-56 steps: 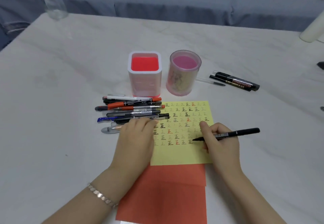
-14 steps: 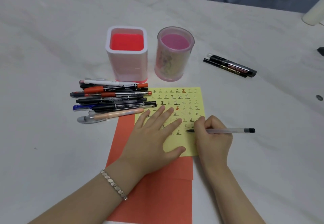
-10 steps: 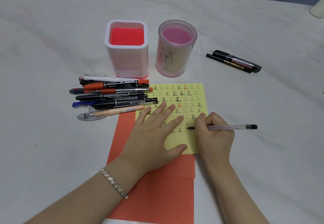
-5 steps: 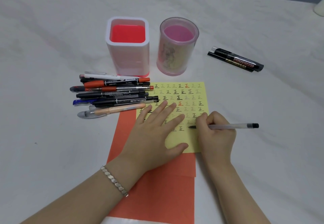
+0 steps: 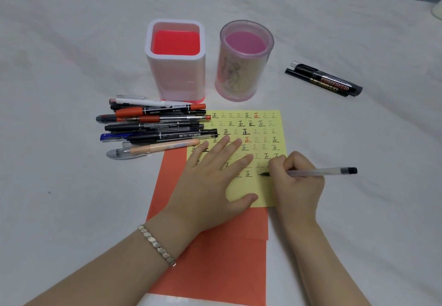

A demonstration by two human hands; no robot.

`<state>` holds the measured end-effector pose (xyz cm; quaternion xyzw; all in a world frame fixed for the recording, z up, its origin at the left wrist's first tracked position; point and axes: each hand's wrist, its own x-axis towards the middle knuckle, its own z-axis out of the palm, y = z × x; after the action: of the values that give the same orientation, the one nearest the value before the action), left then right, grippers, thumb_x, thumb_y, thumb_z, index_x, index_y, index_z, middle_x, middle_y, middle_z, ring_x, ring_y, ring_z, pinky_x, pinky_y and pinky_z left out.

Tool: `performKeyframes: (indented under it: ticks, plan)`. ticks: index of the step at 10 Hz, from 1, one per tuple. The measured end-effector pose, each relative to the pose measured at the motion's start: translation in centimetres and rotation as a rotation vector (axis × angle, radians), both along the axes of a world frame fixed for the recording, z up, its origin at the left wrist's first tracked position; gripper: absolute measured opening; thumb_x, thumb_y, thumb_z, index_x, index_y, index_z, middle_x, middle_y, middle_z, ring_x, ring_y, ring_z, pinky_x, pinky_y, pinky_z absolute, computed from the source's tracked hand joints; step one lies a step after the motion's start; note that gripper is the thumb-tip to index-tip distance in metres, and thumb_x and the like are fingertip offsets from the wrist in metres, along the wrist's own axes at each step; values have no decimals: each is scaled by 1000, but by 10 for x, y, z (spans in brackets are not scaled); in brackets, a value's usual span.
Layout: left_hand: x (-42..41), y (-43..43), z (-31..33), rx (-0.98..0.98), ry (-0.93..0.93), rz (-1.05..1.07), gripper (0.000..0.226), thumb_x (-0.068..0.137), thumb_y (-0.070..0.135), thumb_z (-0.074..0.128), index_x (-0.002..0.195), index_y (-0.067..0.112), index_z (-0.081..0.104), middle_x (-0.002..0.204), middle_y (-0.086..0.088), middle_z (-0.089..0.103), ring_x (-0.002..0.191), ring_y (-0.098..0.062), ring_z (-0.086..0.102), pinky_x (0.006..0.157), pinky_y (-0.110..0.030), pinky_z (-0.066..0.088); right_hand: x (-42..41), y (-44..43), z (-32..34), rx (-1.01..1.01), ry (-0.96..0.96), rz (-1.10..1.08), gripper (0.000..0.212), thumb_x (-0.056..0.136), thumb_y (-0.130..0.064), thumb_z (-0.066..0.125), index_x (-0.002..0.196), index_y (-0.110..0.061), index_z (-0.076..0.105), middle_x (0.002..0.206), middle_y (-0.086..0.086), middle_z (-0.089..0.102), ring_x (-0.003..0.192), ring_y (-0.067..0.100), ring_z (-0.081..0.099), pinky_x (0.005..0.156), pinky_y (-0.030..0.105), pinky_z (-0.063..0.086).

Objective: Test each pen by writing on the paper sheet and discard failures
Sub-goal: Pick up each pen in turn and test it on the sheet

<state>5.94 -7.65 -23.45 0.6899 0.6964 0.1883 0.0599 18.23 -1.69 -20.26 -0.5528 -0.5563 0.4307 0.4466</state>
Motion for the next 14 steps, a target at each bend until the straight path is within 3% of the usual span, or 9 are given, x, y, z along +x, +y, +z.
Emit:
performKeyframes:
  ticks: [2,7,9,11,12,13,14]
  plan:
    - [0,0,0,8,-1,0,64,73,62,44,127,28,55,141,-1,46,134,-19,37,108,-44,20,2,0,2,-18,60,-27,45,82,9,51,50,-12,27,36,-9,25,36,4,29,39,7,24]
    - [0,0,1,-8,9,1,65,73,63,43,127,29,55,141,-1,46,135,-19,36,108,-43,19,1,1,-2,-5,3,1,47,77,11,53,46,-12,27,35,-8,26,38,4,31,41,8,27]
    - [0,0,0,-13,0,-7,65,73,62,44,127,29,55,141,-1,46,135,-19,36,109,-43,18,0,-1,-3,46,-40,15,34,68,-5,50,47,-15,26,44,-3,26,42,5,26,42,10,23]
    - [0,0,1,-19,-8,-5,65,73,63,43,127,29,55,141,-1,47,134,-19,36,107,-44,20,1,-2,1,12,-29,-69,42,76,14,50,50,-11,29,45,-1,24,39,6,24,39,9,22]
    - [0,0,0,-16,-9,-1,64,73,63,43,126,29,55,141,-1,47,134,-18,36,107,-44,19,2,0,4,-47,21,-89,38,80,10,50,52,-8,32,45,-1,24,38,5,26,39,8,23]
    - [-1,0,1,-41,-10,-6,65,73,64,42,127,30,55,141,1,46,135,-16,35,108,-43,17,5,2,8,-84,111,-121,36,87,-3,56,56,-5,39,41,-3,32,37,3,34,39,7,28]
    - [-1,-1,1,-53,-52,-9,64,74,63,43,125,27,57,141,1,46,135,-14,33,108,-41,15,12,4,14,-106,94,-21,23,87,-14,61,67,-6,53,47,-5,50,42,0,45,44,7,34]
